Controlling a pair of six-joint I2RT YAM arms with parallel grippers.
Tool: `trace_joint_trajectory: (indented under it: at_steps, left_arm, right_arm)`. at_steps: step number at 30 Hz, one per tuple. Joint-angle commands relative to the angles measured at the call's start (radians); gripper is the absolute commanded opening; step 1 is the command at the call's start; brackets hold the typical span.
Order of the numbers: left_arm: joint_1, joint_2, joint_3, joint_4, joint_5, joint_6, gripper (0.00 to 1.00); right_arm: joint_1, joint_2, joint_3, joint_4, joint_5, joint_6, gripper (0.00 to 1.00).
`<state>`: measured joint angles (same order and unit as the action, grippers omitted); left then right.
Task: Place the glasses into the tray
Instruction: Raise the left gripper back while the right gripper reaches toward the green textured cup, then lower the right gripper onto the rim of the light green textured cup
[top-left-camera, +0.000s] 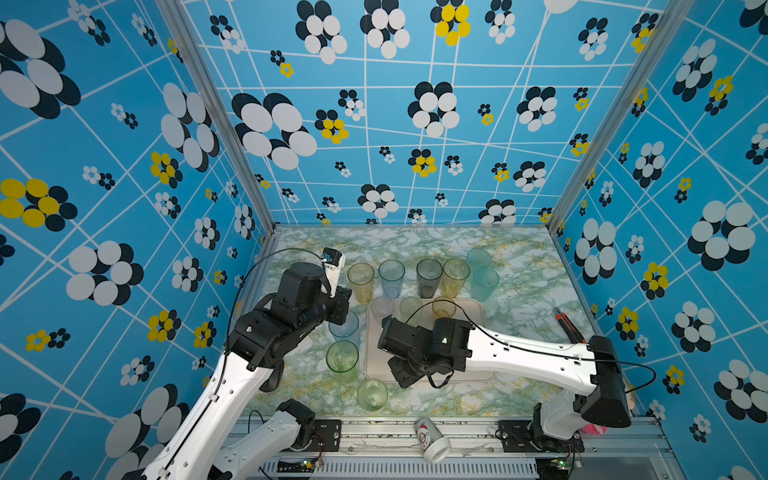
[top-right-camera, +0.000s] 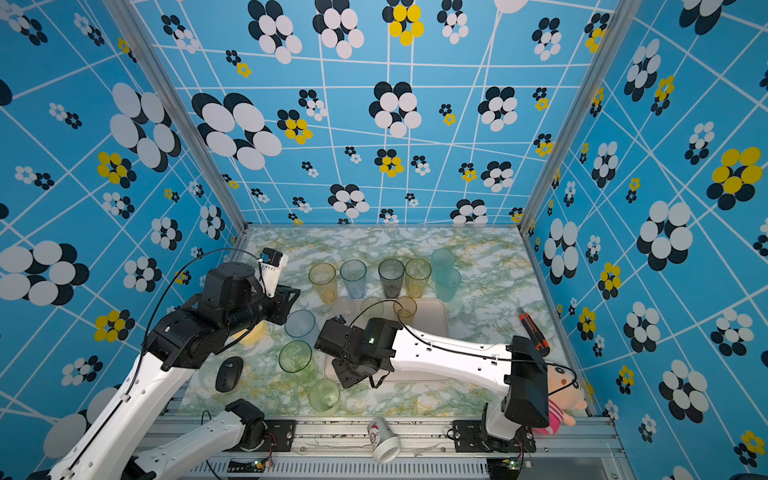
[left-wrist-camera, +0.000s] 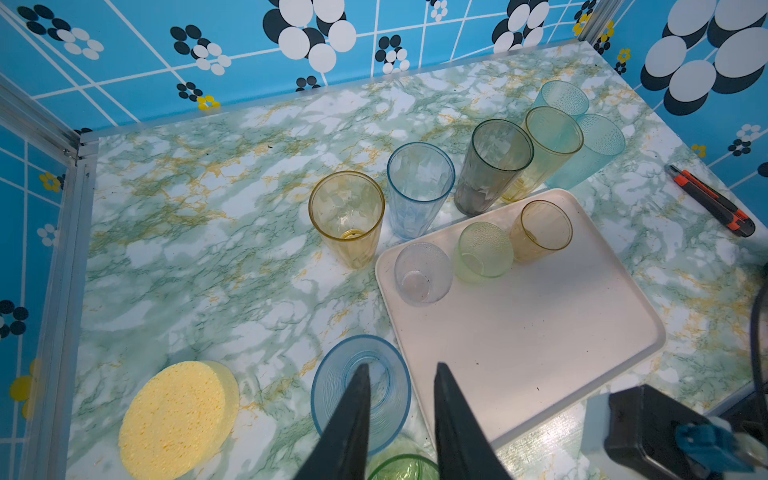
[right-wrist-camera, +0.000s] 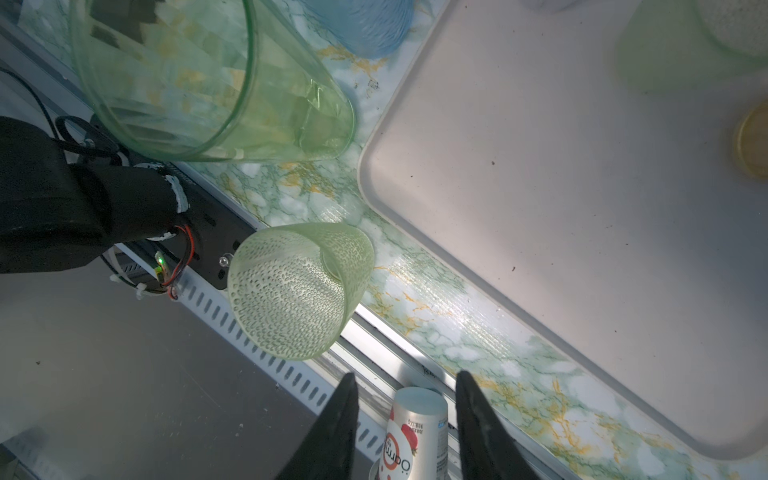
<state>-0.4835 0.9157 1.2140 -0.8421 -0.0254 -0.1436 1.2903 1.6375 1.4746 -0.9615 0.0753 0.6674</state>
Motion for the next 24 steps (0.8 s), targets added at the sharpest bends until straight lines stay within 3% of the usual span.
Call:
trace_joint_trajectory:
  at_steps: [1, 24]
  left_arm:
    - [0.014, -0.018, -0.016, -0.005, 0.010, -0.013, 0.29]
    - [0.029, -0.041, -0.036, -0.001, 0.015, -0.007, 0.30]
  right_arm:
    - [0.007, 0.002, 0.010, -0.023, 0.000, 0.019, 0.39]
    - [0.030, 0.214, 0.172, -0.062, -0.063, -0.028, 0.33]
